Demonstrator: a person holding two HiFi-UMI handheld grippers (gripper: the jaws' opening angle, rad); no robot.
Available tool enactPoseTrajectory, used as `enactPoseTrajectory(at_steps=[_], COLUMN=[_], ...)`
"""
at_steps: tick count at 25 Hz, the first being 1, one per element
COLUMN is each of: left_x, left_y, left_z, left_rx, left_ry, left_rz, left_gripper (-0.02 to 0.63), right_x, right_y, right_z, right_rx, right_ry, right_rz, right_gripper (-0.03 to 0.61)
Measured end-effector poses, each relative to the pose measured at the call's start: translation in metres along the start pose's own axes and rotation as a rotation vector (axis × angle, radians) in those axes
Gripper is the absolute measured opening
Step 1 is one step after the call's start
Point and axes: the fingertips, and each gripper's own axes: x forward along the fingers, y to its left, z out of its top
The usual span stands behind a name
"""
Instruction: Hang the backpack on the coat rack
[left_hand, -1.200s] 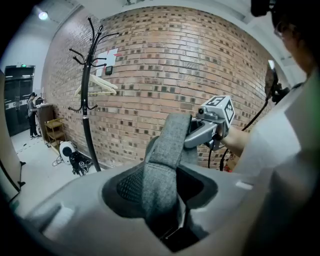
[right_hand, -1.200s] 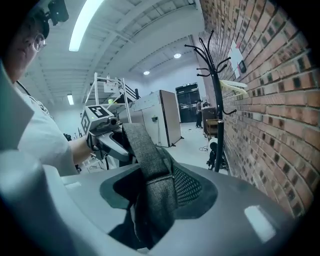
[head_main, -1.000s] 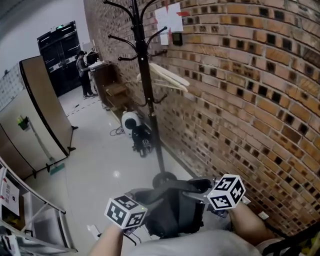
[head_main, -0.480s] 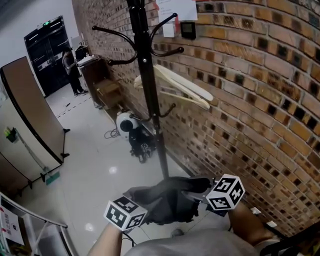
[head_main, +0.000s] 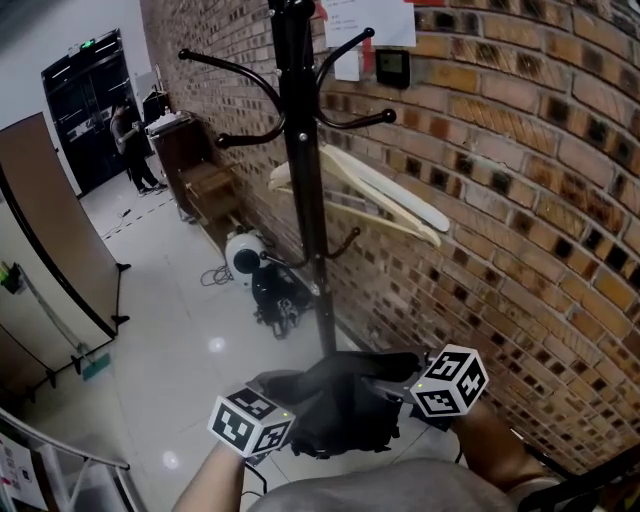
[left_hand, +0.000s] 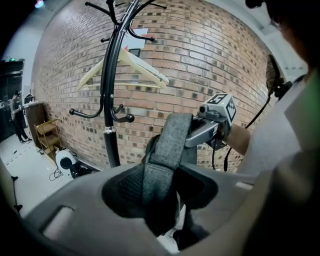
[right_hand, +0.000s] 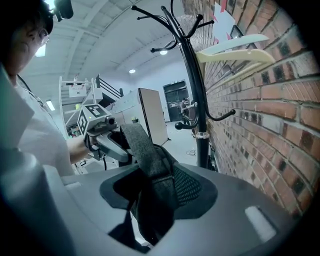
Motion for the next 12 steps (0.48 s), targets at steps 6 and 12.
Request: enactPoseTrajectory(at_steps=[6,12], left_x=[0.01,0.02], left_y=[0.025,0.051], left_z=[0.018,0.031], left_rx=[-0.027,-0.024], left_ry=[-0.004,0.001], left_rz=[-0.015,-0.018], left_gripper=[0.169,0.169], right_x=[0.01,0.025], right_y=[-0.026,-0.049], right_z=[0.02,0.034], right_rx=[0.016,0.03], right_ry=[-0.003,0.004], right_rz=[-0.02,-0.021], right_gripper=[0.179,0.179])
